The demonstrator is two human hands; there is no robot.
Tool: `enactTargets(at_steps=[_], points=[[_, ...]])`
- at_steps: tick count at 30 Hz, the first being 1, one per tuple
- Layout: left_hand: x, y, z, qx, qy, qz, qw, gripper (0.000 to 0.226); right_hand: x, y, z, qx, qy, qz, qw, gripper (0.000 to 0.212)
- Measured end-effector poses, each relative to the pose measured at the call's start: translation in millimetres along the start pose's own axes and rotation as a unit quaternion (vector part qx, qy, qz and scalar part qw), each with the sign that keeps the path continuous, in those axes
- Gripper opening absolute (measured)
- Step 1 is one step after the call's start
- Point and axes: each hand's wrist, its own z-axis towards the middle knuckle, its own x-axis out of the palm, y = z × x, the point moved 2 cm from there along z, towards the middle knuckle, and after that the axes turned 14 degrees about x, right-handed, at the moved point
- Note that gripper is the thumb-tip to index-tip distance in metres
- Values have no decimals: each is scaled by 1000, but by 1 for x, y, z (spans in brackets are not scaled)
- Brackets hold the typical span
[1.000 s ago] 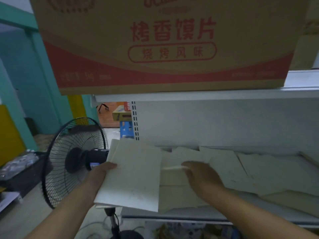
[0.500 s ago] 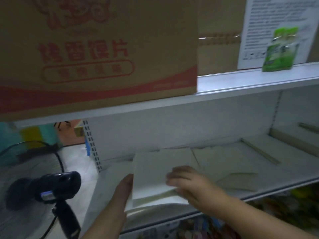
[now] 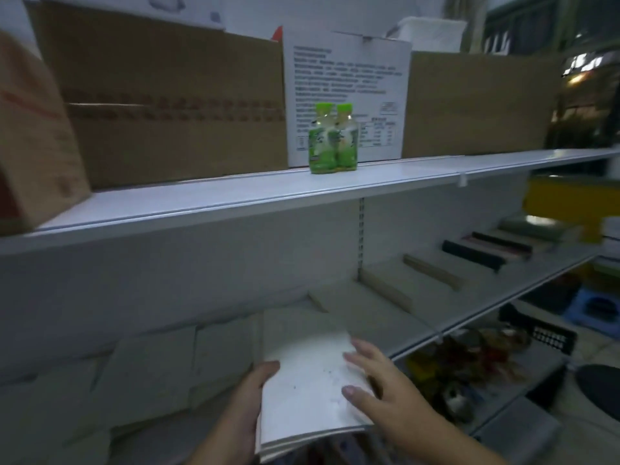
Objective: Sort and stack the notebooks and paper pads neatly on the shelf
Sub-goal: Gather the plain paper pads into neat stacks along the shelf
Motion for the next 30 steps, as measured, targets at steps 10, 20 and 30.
enactTargets(at_steps=[10,20,30], points=[[93,37,63,69,-74,66,993,35,-80,-65,80,277,35,133,951,41],[94,30,202,154,-118,296,935,21,-113,-69,196,241,-60,1,969,38],[86,33,246,159,-76,451,875,65,-119,-101,267,234,-26,-112,965,44]])
